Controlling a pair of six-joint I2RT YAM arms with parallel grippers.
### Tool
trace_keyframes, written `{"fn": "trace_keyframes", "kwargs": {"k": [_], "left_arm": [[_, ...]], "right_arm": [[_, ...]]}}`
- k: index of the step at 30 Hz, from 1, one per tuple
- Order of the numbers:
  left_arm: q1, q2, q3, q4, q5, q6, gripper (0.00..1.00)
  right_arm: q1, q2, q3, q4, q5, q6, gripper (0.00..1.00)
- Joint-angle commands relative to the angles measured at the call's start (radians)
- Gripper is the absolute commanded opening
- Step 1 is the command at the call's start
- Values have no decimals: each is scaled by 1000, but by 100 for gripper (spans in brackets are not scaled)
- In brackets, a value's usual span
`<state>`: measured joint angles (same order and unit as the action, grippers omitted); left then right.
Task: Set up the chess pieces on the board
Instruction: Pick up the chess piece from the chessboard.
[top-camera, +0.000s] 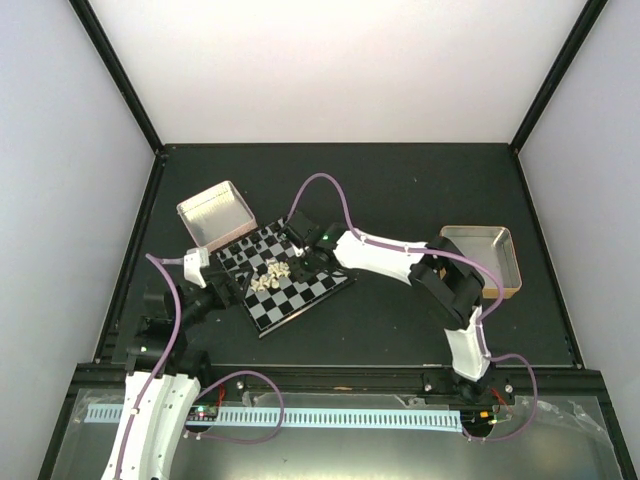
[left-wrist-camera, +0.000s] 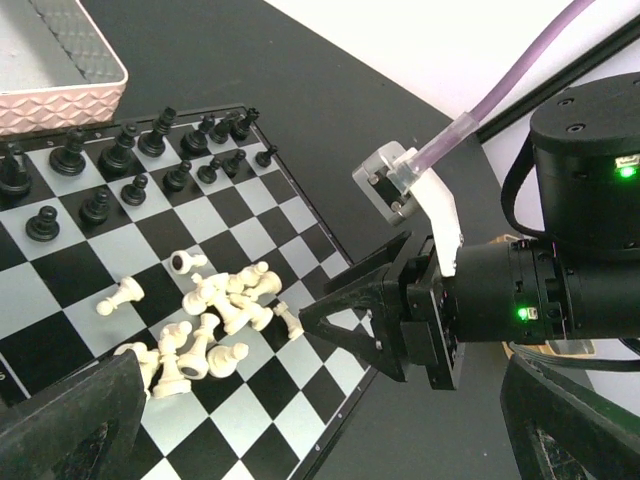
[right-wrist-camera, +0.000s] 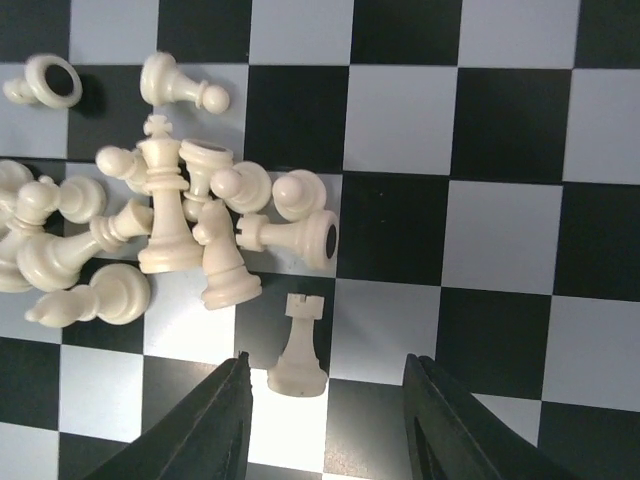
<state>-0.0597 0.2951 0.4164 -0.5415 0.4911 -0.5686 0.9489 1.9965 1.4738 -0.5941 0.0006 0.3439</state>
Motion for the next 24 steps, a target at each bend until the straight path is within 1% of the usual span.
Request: {"fn": "trace_keyframes", "kwargs": {"k": [1,4,12,15,17,19,24], "left_arm": [[9,-3,44,-20,-56,-19,99],[8,-5,47,-19,-59,-26,99],[8,-5,47,-21,-59,-36,99],[8,-5,48,-21,-59,-37,99],[8,-5,50,-22,-60,-37,99],[8,-4,53,-26,-61,-36,99],[8,-6,62,-38,-65,-34,99]], "right_arm": [[11,39,48,-78,21,-14,43],[11,68,88,-114,13,-18,39],[14,136,184,-200,-1,-35,36],[14,161,225,-236,-3,-41,32],[14,178,252,-259,-6,-48,26],[14,195,275,-289,-11,-52,23],[14,221,310,-341,-18,-63,23]]}}
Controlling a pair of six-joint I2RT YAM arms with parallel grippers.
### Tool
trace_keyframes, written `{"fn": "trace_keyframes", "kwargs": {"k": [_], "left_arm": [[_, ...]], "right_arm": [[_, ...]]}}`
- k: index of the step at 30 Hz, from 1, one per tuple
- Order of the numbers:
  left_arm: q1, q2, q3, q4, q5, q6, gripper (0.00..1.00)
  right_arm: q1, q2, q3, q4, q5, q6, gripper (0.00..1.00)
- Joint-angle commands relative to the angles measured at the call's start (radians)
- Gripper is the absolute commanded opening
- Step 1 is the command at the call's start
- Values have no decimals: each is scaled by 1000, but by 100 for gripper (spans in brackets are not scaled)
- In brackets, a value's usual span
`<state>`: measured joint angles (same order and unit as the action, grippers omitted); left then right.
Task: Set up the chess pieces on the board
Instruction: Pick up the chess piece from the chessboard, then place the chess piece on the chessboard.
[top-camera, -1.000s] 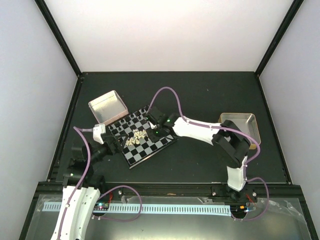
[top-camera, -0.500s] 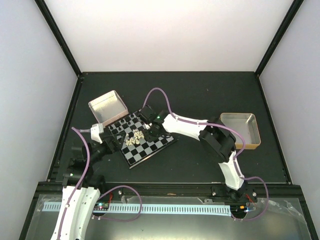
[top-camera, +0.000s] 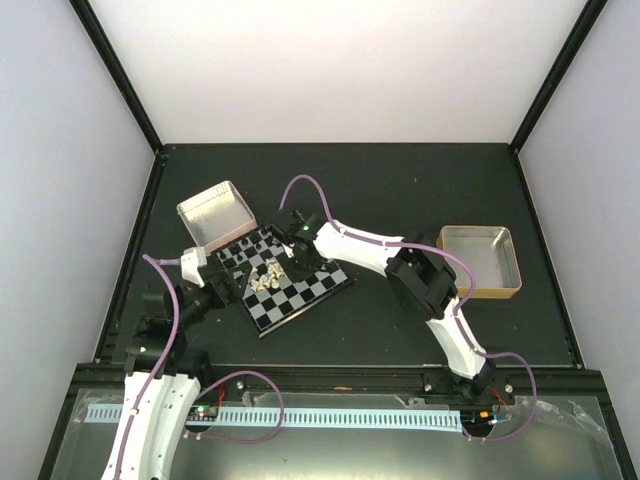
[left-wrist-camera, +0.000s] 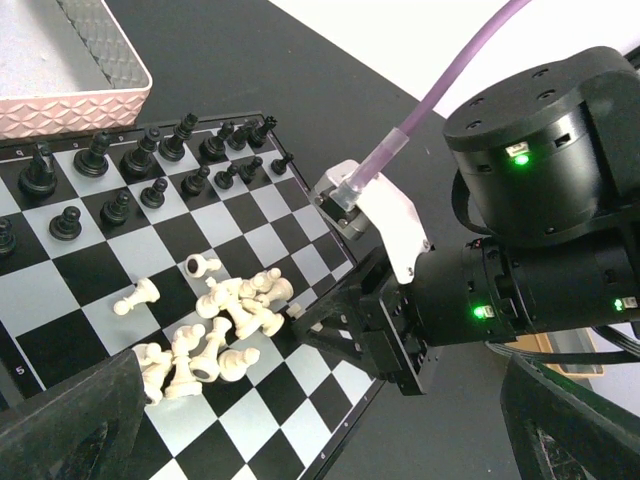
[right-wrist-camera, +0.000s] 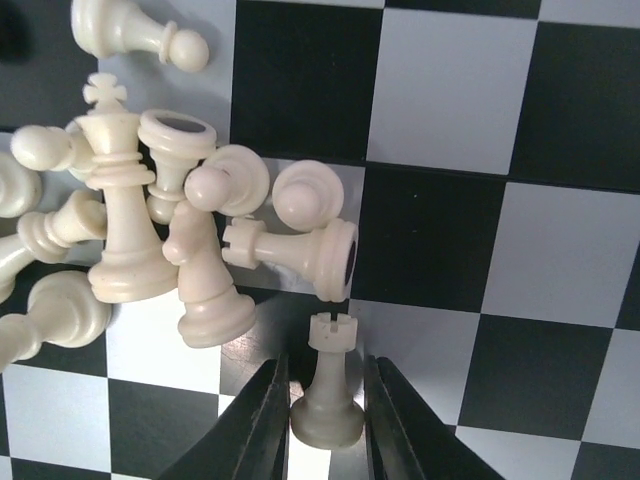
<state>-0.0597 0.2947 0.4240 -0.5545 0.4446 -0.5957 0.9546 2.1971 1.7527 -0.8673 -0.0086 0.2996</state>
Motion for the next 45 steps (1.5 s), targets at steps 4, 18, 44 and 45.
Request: {"fn": "trace_keyframes", "kwargs": {"k": [4,18,44,45], "left_arm": [[8,-6,59,-27,-17,-7,99],[8,9,49,8,85,-14,99],[-303,527,134,430,528,-286,67],[-312,539,136,443,523,-297,61]], "right_arm": [[9,24,34,-83,-10,-28,23],[7,-238,-205,206,33,-28,14],[8,-940,-935,890,-459,-280,13],[7,-943,-939,895,-458,-280,13]]}}
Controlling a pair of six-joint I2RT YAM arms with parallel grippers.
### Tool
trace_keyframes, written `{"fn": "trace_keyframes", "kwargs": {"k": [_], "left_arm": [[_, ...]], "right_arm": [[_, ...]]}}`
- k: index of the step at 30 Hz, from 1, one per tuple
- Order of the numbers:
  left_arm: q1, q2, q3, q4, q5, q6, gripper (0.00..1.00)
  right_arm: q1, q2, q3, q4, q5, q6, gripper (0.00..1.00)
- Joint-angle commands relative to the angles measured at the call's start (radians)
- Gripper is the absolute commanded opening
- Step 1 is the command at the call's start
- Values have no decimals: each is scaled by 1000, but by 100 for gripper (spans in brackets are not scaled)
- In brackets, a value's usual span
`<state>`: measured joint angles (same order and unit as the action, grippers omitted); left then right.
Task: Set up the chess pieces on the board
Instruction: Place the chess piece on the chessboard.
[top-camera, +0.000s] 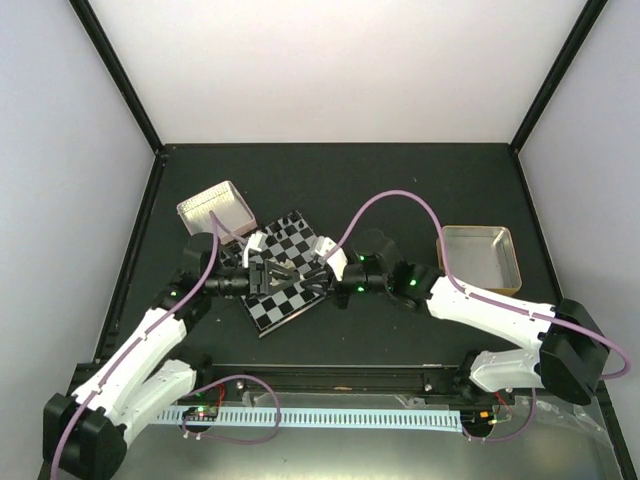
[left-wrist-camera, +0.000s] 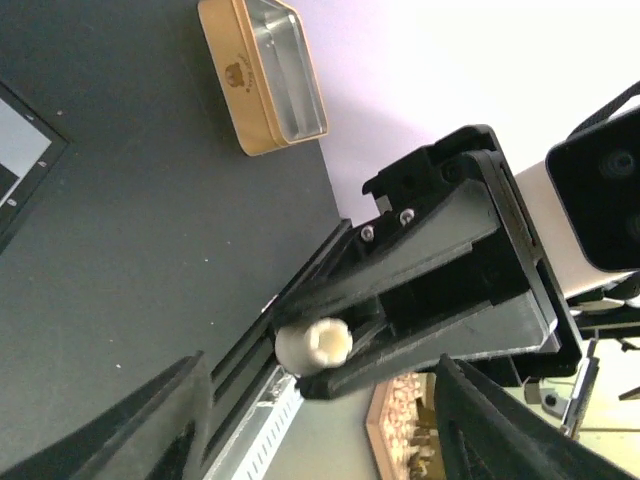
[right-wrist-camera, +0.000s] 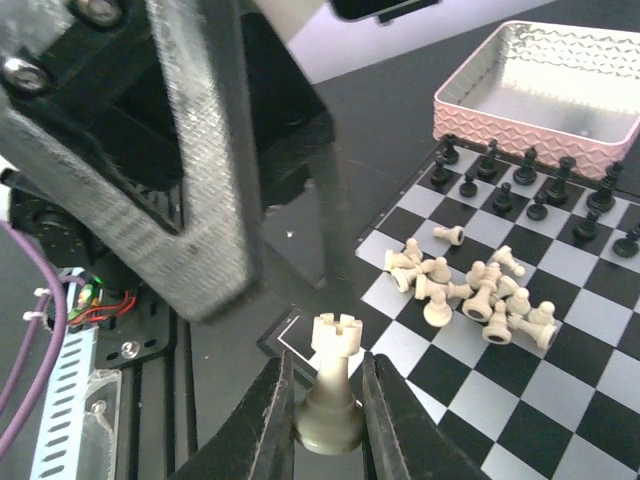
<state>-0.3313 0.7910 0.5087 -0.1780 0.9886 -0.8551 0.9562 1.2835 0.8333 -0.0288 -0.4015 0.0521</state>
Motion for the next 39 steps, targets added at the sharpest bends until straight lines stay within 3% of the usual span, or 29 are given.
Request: {"fn": "trace_keyframes", "kwargs": {"k": [1,3,8,12,18,19,23,26,32,39], "left_arm": [[-48,55,56,70,-28,-40,56],[-68,73,68,68,-36,-39,48],[-107,92,89,14,-85,-10,43],[-117,107,88,16,-90,-9,22],[-122,117,100,15,-69,15,2],[-123,117,105,10,-67,24,2],[-125,100,134,-38,-132,111,1],[-135,70,167,-147,-301,207,2],[-225,105,199,-167,-551,336,2],[-418,353,324,-181,-890,466,2]], "right_arm": [[5,-33,-22,58,-63,-32,13],[6,-34,-28,62,-57,-27,13],[6,-17,-6,27,-46,-15,13],[6,-17,-4,14,-54,-22,13],[7,-11,11,7,-51,-17,15],[6,-8,15,2,-40,-12,18],[5,-9,54,-107,1,35,56],[6,-68,20,-136,71,110,70],[6,-259,-85,-138,312,330,75],[6,-422,-168,-359,807,730,76]]}}
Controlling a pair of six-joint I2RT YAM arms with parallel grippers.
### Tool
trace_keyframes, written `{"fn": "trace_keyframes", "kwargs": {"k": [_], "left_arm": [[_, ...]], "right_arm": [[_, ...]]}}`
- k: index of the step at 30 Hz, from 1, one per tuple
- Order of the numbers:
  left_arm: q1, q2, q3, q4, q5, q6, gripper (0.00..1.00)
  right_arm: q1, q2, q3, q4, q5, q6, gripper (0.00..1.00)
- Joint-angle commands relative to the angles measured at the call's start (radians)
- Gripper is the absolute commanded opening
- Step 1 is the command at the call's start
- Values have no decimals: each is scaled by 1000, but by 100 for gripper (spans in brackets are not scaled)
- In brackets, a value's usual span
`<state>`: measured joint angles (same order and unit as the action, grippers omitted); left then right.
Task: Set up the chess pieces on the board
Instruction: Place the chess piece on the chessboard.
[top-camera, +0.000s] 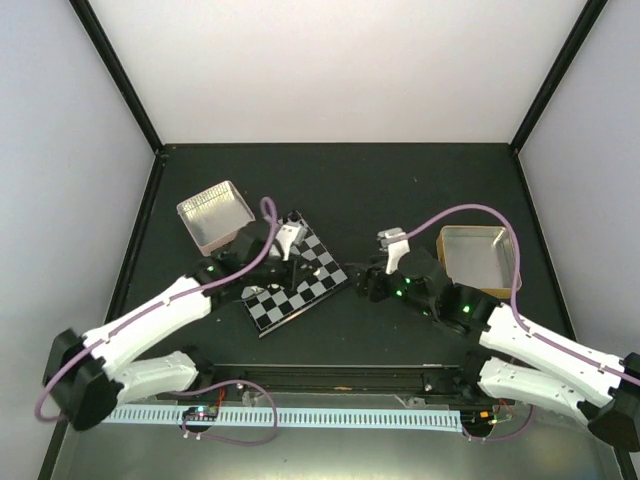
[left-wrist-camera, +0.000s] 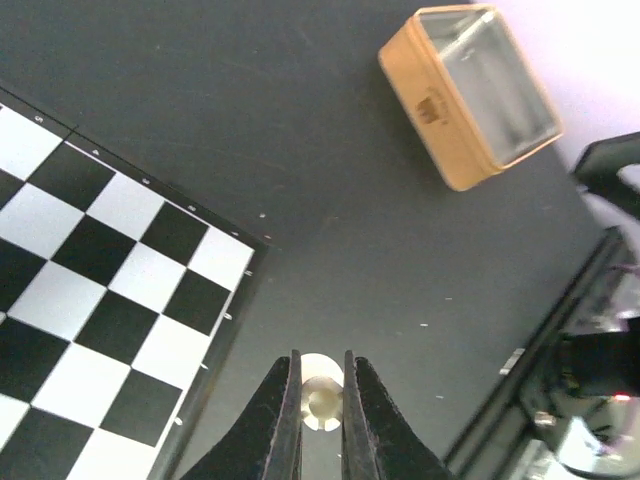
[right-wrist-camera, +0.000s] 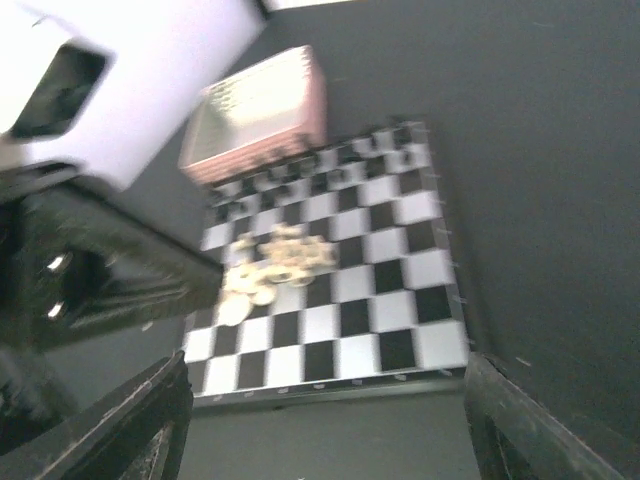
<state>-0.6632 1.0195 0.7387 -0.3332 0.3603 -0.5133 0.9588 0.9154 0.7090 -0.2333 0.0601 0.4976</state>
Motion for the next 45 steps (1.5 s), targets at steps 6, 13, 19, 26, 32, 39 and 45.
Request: {"fn": "trace_keyframes", "kwargs": {"k": [6,13,19,26,32,39,45], "left_arm": [[-139,401,238,-40,-329,228,1],[-150,621,377,-133,-316,258,2],[-149,684,366,-108,-268,244,2],[-147,731,378,-96,-250,254,2],[-140,754,409,-124,-231,258,2],[-125,780,446,-147,-191,268,2],[-111,810,475,-183,-170,251,7]], "right_arm": [[0,-100,-111,-200,450,431,76],[-7,-101,-127,-231,512,500,77],[-12,-89,-124,-235,518,499,77],[-15,-98,-98,-274,528,498,78],[-16,-121,-93,-291,519,528,78],[-15,-131,-79,-320,523,539,78],[-16,-147,-72,-339,531,544,78]]}}
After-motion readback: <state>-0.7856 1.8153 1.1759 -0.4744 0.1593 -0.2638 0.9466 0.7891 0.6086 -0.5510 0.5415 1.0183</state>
